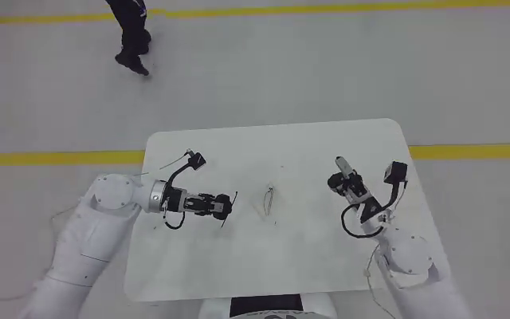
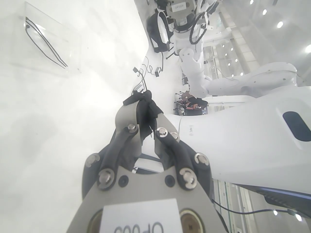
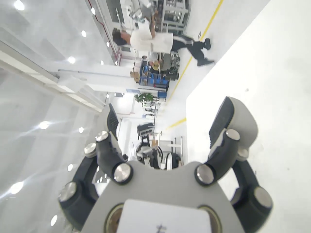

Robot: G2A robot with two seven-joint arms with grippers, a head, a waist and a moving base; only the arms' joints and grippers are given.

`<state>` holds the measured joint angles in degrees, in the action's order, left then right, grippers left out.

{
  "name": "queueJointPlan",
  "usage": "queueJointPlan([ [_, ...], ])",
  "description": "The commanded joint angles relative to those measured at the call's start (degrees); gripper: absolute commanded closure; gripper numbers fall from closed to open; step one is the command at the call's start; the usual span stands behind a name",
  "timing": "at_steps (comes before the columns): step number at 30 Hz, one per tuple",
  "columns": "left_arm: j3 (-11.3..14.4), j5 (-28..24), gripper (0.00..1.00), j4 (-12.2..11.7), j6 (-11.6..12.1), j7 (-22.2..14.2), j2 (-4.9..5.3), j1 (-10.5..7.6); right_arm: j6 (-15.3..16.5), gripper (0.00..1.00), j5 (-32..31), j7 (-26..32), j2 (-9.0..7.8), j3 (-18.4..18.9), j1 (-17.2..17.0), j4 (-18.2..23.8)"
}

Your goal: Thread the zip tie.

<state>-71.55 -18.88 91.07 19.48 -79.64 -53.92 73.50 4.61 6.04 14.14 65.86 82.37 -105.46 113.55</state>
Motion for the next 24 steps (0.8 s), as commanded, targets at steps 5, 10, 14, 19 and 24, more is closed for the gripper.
queueJointPlan([
  [5,0.0,0.0,1.0,0.0,0.0,0.0,0.0,0.0,-1.3,0.0,-5.2,1.7,0.29,-5.6,0.8,2.3],
  [10,0.0,0.0,1.0,0.0,0.0,0.0,0.0,0.0,-1.3,0.0,-5.2,1.7,0.29,-5.6,0.8,2.3],
  [14,0.0,0.0,1.0,0.0,0.0,0.0,0.0,0.0,-1.3,0.0,-5.2,1.7,0.29,-5.6,0.8,2.3],
  [19,0.0,0.0,1.0,0.0,0.0,0.0,0.0,0.0,-1.0,0.0,-5.2,2.0,0.33,-6.1,1.0,2.6],
  [24,0.0,0.0,1.0,0.0,0.0,0.0,0.0,0.0,-2.5,0.0,-8.5,4.6,0.89,-13.1,4.1,2.2],
])
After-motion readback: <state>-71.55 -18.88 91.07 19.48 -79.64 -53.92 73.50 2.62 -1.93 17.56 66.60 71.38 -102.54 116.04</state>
